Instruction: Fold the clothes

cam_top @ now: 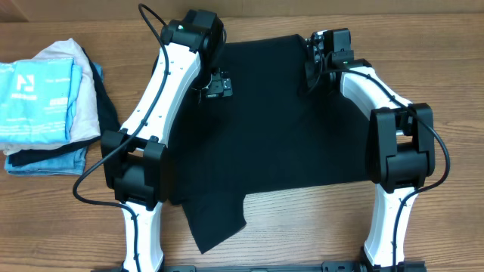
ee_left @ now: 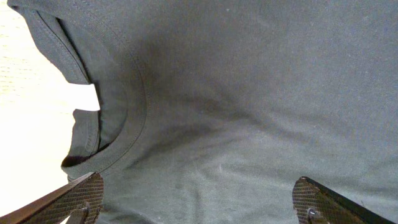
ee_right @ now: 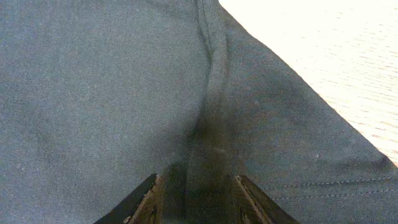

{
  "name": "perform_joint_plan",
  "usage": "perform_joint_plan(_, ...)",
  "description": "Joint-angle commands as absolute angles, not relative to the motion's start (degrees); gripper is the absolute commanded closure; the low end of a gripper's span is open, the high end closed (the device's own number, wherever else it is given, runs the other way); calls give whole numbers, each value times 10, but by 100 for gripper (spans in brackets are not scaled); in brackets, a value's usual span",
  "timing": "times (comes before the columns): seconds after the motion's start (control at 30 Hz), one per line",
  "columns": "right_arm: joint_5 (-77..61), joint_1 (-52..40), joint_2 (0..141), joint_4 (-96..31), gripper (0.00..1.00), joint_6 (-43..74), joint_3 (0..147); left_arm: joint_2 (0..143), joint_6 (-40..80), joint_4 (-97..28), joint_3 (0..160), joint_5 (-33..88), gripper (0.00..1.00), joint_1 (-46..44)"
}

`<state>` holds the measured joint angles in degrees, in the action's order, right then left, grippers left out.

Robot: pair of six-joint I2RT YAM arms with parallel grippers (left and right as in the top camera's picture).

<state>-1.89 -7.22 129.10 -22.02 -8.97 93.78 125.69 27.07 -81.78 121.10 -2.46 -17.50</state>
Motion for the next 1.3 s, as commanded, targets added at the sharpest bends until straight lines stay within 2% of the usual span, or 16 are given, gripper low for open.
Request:
perform_joint_plan(0.0, -13, -72, 1307, -217, 60, -88, 942, 1248, 274, -818, 1208, -36, 0, -173)
perform_joint_plan(0.27, -13, -72, 1312, -212, 62, -88, 942, 1248, 274, -818, 1208, -36, 0, -173)
perform_joint_plan(0.33, -13, -72, 1313, -212, 68, -88, 942, 1248, 274, -818, 1208, -36, 0, -173)
perform_joint_plan(0.63, -13, -72, 1319, -211, 70, -88, 941, 1248, 274, -818, 1208, -36, 0, -173)
perform_joint_plan(0.7, 2, -72, 1319, -206, 92, -88, 941, 1248, 274, -818, 1208, -36, 0, -173)
perform_joint_plan(0.73, 15, -72, 1319, -204, 96, -88, 942, 1248, 274, -818, 1208, -36, 0, -173)
perform_joint_plan(1.07, 82, -70, 1295, -94, 96, -110, 960, 1248, 274, -818, 1208, -36, 0, -173)
perform_joint_plan(1.27, 90, -54, 1298, -38, 96, -185, 960, 1248, 274, -818, 1208, -36, 0, -173)
